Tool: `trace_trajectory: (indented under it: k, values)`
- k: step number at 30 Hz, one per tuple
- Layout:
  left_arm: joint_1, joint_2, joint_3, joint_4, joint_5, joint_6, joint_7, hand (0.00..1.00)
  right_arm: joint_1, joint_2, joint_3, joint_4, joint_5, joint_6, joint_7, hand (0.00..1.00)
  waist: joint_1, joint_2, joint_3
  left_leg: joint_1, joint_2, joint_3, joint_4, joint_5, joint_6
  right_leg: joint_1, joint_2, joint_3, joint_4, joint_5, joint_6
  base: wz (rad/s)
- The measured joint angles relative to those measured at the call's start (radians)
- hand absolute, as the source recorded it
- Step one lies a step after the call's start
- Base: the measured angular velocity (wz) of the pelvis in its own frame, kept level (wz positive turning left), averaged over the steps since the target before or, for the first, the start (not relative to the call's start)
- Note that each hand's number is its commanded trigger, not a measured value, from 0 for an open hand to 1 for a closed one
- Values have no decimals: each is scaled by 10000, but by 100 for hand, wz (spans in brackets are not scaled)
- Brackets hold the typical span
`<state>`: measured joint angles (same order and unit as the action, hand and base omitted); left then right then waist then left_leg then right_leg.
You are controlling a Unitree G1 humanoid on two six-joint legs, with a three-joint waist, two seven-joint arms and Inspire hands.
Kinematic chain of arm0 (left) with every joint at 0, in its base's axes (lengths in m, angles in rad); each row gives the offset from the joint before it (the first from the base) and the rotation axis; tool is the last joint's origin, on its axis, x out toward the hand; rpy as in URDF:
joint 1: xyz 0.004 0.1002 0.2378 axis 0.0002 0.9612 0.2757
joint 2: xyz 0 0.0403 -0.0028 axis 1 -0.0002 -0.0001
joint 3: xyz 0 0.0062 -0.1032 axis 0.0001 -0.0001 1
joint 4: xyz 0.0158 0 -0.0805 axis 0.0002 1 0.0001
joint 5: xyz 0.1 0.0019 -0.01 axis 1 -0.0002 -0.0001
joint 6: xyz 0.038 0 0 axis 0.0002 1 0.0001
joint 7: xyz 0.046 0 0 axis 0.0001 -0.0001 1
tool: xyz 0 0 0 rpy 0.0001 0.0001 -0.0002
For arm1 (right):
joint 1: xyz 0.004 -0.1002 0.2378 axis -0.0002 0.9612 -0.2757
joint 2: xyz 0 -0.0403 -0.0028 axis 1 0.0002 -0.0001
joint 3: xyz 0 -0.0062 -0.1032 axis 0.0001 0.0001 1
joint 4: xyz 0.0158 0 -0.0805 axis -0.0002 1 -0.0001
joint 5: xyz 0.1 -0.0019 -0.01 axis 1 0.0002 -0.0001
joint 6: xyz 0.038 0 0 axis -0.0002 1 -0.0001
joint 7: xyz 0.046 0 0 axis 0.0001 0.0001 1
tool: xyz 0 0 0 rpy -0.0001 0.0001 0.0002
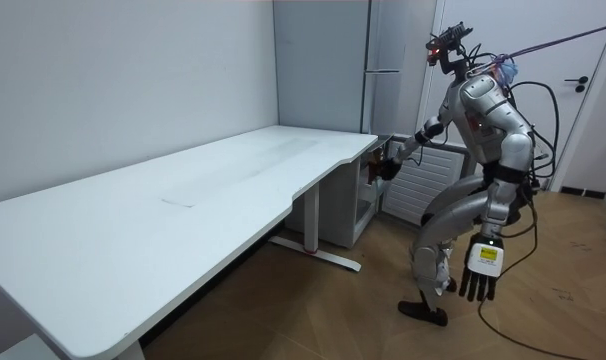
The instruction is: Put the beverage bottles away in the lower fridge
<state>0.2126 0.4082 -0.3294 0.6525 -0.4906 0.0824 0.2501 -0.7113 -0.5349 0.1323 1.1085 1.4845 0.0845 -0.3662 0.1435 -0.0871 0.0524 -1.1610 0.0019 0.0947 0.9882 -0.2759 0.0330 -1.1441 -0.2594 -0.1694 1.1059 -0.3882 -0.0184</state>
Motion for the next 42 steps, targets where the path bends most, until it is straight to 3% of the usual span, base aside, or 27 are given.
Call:
trace_trajectory:
  k: [8, 12, 13, 14, 29, 38, 42]
  values:
    - [59, 2, 23, -78, 17, -178, 317, 0, -222, -1, -83, -627, 352, -30, -1204, 100, -3, 1, -2, 74, -8, 1, -180, 27, 24, 80, -11, -56, -178, 16, 28, 0]
    - [66, 0, 22, -73, 22, -276, 322, 0, -348, 0, -84, -624, 826, -130, -1284, 56, 3, 2, -2, 160, -11, -8, -299, 43, 40, 192, -5, -106, -304, 10, 30, 0]
    - [69, -2, 22, -74, 24, -276, 321, 0, -348, 1, -84, -624, 838, -154, -1287, 4, 6, 2, -2, 178, -15, -8, -309, 43, 40, 211, -5, -106, -313, 7, 31, 0]
    - [79, -2, 23, -75, 24, -288, 322, 0, -348, 0, -85, -624, 839, -184, -1316, 0, 14, 6, -4, 206, -21, -6, -321, 41, 40, 241, -6, -104, -324, -3, 28, 0]
    - [502, -16, 26, -111, 33, -400, 438, 0, -526, -163, -84, -341, -51, -289, -1367, 0, 47, 80, 20, 587, -148, -140, -387, -7, 2, 786, -173, -336, -297, -308, 104, 7]
    - [601, 20, 90, -168, 213, -452, 10, 0, -556, -780, 433, -222, -1920, -286, -841, 0, 30, 39, 40, 860, -138, -72, -513, -7, 4, 1009, -184, -307, -375, -301, 88, -1]
    - [760, 118, 92, -444, 225, -454, -65, 0, -549, -839, 439, -140, -2006, -263, -678, 0, -20, -5, 66, 1082, -81, -11, -648, -7, 2, 1193, -175, -346, -517, -280, 66, -5]
